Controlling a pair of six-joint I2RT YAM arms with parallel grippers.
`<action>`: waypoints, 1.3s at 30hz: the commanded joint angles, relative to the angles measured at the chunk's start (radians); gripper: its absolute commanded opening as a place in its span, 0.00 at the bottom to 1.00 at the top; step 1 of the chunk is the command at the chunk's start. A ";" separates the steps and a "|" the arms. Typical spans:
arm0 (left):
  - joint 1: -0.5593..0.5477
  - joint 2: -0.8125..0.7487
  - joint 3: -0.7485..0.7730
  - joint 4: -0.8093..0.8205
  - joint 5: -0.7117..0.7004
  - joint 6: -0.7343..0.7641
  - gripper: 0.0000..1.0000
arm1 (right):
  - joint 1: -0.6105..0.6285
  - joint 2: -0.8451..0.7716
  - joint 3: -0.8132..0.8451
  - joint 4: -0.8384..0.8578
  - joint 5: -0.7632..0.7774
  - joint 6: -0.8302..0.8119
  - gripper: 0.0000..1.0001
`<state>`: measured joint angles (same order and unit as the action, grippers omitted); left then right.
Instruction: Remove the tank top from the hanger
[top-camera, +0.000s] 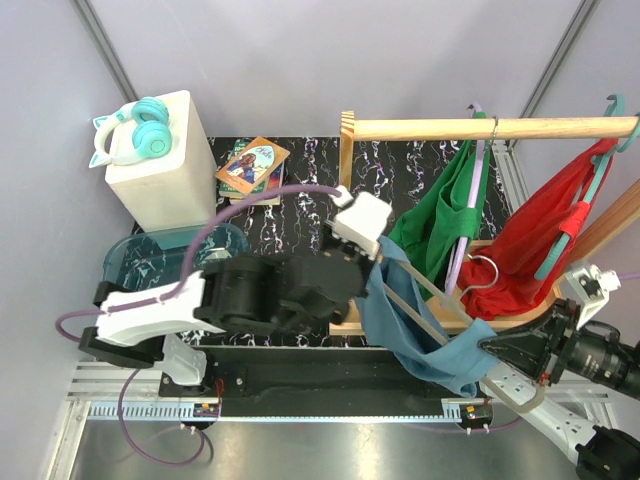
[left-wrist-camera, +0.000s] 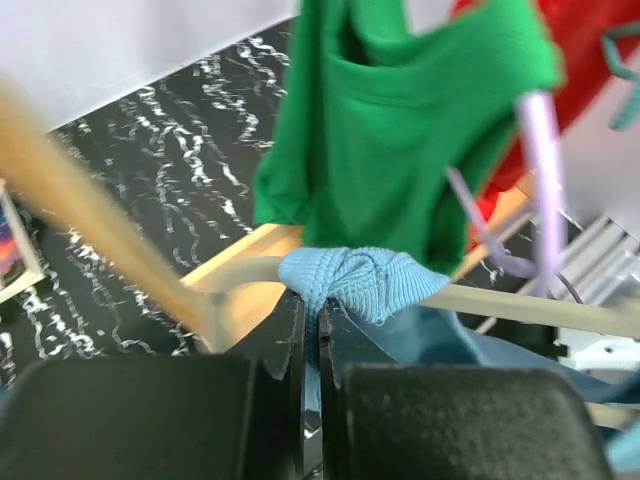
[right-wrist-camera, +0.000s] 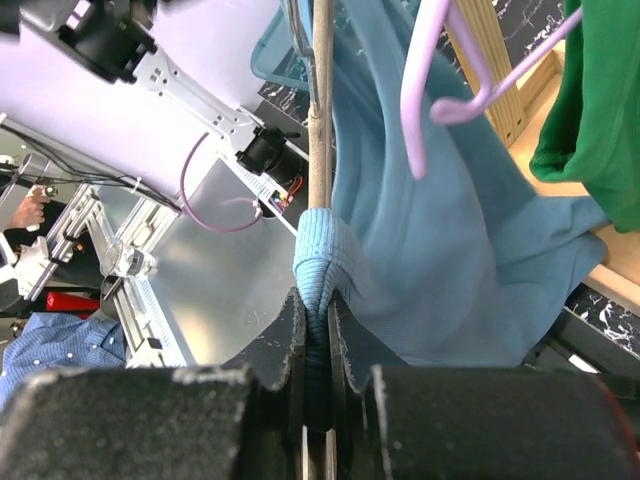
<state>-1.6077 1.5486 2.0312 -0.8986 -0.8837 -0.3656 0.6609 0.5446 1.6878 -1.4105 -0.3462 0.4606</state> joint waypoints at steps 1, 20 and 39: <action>0.046 -0.143 -0.052 0.013 0.003 -0.015 0.00 | 0.006 -0.070 -0.025 -0.061 -0.030 -0.022 0.00; 0.137 -0.294 -0.347 0.036 0.170 -0.136 0.00 | 0.005 -0.127 -0.051 0.195 -0.073 0.015 0.00; 0.216 -0.404 -0.490 0.220 0.233 -0.075 0.09 | 0.005 0.143 0.010 0.435 -0.044 -0.007 0.00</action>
<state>-1.4021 1.1412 1.5436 -0.8009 -0.6918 -0.4751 0.6609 0.6563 1.6569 -1.1015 -0.4099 0.4721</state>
